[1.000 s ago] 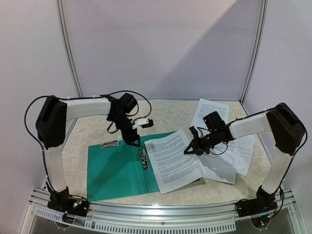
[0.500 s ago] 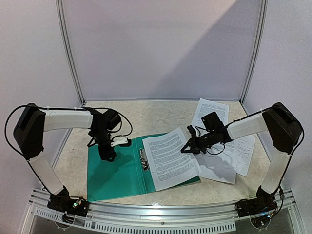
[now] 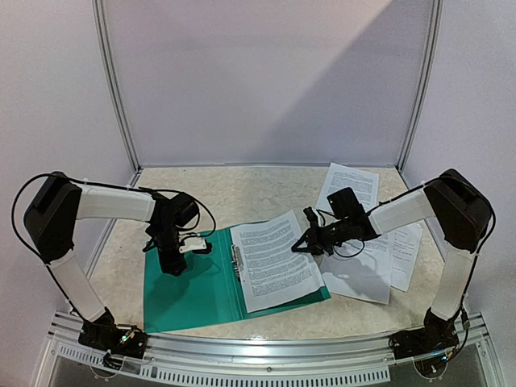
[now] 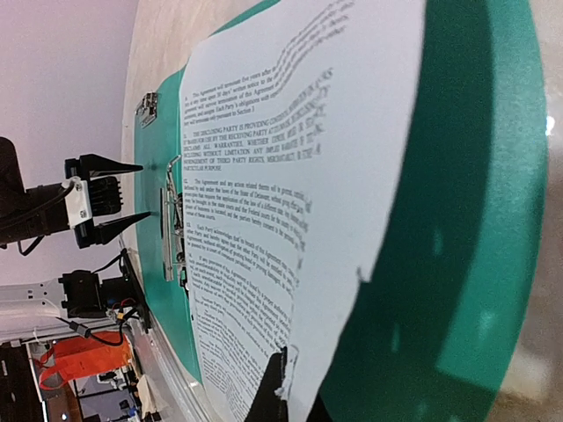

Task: Put the files into the folder
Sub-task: Insert the spring clip onto the folder.

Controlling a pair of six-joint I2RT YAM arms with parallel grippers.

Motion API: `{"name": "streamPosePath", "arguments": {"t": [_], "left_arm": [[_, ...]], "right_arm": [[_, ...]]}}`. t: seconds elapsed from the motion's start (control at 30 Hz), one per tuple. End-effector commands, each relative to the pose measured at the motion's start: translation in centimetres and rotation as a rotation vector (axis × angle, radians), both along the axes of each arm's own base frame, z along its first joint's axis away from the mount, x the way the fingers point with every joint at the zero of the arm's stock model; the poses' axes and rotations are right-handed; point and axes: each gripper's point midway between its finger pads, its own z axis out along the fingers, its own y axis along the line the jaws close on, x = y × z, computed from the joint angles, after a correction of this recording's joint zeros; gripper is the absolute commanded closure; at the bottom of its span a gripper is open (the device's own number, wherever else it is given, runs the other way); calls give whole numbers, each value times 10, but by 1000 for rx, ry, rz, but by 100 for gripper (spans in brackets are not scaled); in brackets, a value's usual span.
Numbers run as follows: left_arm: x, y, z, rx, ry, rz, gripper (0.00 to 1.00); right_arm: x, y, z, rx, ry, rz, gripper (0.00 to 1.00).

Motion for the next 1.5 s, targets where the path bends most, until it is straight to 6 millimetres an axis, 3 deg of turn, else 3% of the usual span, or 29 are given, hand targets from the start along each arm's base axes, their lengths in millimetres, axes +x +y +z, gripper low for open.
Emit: {"name": "streamPosePath", "arguments": {"t": [0.0,0.3,0.47,0.67,1.47], "left_arm": [[1,-2,-14,-1,-1,6,37],[1,-5,-16,-9,9,5,37],[0,-6,-18,-15,16,6,37],[1,-6,-16,-15,9,5,37],[4,-6,-17,-12,4,2,37]], "right_arm": [[-1,11,-4,4,5,6,100],[-2,7,-4,-29,0,17,100],[3,6,1,-25,-10,-24,94],[11,6,13,8,-25,-84,97],[6,8,9,35,-9,-84,100]]}}
